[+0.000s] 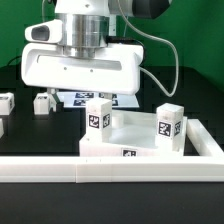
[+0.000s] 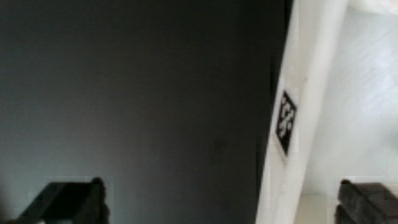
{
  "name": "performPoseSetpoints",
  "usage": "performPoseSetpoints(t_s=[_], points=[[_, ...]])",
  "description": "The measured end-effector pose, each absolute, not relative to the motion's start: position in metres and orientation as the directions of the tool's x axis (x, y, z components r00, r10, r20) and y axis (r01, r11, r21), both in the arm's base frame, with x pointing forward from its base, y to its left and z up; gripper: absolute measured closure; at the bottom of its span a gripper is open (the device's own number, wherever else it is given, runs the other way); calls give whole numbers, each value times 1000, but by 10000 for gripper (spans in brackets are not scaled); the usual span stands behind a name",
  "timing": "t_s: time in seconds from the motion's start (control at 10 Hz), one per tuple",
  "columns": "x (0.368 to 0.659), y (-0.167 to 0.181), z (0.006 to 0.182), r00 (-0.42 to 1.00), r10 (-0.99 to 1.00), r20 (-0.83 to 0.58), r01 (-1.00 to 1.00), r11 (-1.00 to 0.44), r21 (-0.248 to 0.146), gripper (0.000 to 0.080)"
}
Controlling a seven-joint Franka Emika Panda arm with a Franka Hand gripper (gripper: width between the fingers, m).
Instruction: Assemble square table
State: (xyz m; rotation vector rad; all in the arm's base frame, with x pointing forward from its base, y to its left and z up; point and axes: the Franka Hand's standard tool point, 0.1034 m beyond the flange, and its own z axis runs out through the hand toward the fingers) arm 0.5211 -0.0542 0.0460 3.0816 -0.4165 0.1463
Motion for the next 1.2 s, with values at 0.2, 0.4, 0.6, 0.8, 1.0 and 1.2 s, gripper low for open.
performPoseSetpoints(t_s=[0.2,0.4,0.6,0.8,1.0,1.2], points=[[521,-58,47,952,-289,98,-290,-957,0,150],[520,-56,45,950,-295,100,-295,-955,-5,150],[516,-49,38,946,-309,102,-310,-951,-8,150],[517,-51,39,944,-313,104,-314,-950,-7,150],[517,-51,38,944,-312,103,-313,-950,-7,150],[514,-45,37,949,-302,87,-302,-953,-15,150]])
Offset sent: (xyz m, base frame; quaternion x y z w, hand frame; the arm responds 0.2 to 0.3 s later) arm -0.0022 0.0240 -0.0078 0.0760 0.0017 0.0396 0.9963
